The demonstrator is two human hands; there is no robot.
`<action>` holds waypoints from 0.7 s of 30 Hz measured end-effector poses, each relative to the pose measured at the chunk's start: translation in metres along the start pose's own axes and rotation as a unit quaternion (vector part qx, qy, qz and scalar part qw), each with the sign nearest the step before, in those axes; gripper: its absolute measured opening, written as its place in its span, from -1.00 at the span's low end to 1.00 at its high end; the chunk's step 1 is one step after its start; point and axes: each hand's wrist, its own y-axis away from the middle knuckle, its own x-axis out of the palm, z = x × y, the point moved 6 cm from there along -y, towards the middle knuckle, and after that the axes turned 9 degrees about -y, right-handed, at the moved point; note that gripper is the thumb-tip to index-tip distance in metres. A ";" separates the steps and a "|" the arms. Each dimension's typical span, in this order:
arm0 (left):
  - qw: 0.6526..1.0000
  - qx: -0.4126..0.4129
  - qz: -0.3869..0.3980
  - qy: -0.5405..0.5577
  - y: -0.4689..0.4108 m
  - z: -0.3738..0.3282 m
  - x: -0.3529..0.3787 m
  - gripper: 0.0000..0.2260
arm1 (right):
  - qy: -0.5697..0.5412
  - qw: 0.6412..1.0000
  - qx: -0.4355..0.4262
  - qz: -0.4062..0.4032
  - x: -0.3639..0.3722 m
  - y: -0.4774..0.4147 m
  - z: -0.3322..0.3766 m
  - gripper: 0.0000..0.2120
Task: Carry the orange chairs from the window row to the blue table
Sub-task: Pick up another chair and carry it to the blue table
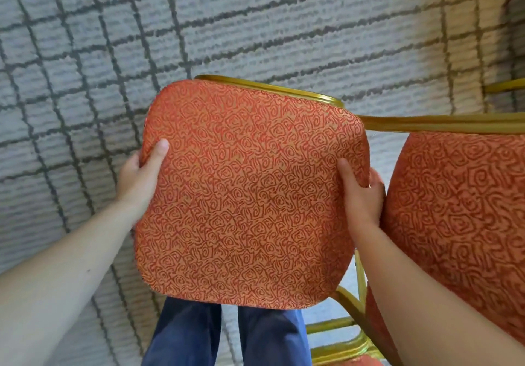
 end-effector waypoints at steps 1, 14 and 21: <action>1.000 -0.004 0.001 0.009 -0.002 0.003 0.002 -0.71 | -0.001 1.000 0.004 0.004 0.001 -0.002 -0.002 -0.25; 0.998 -0.012 -0.019 0.053 -0.007 0.004 0.005 -0.56 | -0.036 0.983 0.127 0.124 0.008 -0.017 -0.020 0.03; 0.998 -0.016 -0.038 0.040 -0.011 0.008 0.009 -0.54 | -0.042 0.978 0.144 0.147 0.011 -0.020 -0.023 -0.58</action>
